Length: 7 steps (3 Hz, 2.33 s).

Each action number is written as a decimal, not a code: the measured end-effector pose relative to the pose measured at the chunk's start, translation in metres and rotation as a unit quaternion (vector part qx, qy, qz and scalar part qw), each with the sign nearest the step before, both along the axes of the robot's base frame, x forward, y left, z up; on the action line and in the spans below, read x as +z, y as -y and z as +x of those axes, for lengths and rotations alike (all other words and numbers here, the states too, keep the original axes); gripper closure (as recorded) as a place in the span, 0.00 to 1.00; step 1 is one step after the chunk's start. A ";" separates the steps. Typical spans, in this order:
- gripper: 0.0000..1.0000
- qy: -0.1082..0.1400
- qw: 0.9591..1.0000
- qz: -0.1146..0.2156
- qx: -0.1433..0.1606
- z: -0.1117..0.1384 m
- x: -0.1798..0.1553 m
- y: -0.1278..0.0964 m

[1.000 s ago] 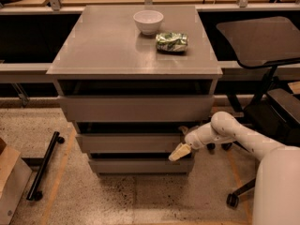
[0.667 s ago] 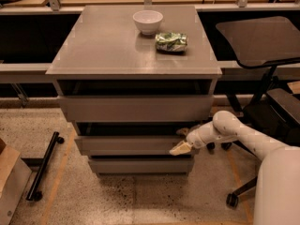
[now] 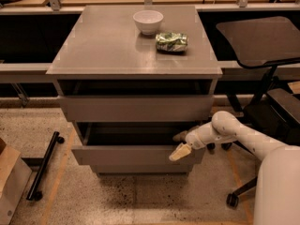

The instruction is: Open middle drawer

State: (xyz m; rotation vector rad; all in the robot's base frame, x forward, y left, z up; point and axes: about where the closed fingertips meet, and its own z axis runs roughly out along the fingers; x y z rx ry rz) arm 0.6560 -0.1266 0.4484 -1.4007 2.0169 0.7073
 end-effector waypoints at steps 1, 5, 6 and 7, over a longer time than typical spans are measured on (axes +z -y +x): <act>0.00 -0.037 0.999 -0.006 -0.012 -0.022 -0.012 -0.001; 0.00 -0.214 0.975 0.004 -0.060 -0.135 -0.032 0.007; 0.00 -0.200 0.979 -0.011 -0.041 -0.128 -0.030 -0.003; 0.00 -0.201 0.978 -0.030 -0.043 -0.135 -0.024 -0.004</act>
Offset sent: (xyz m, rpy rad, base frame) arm -0.1545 -0.0099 -0.0505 0.0446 0.4400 -0.2150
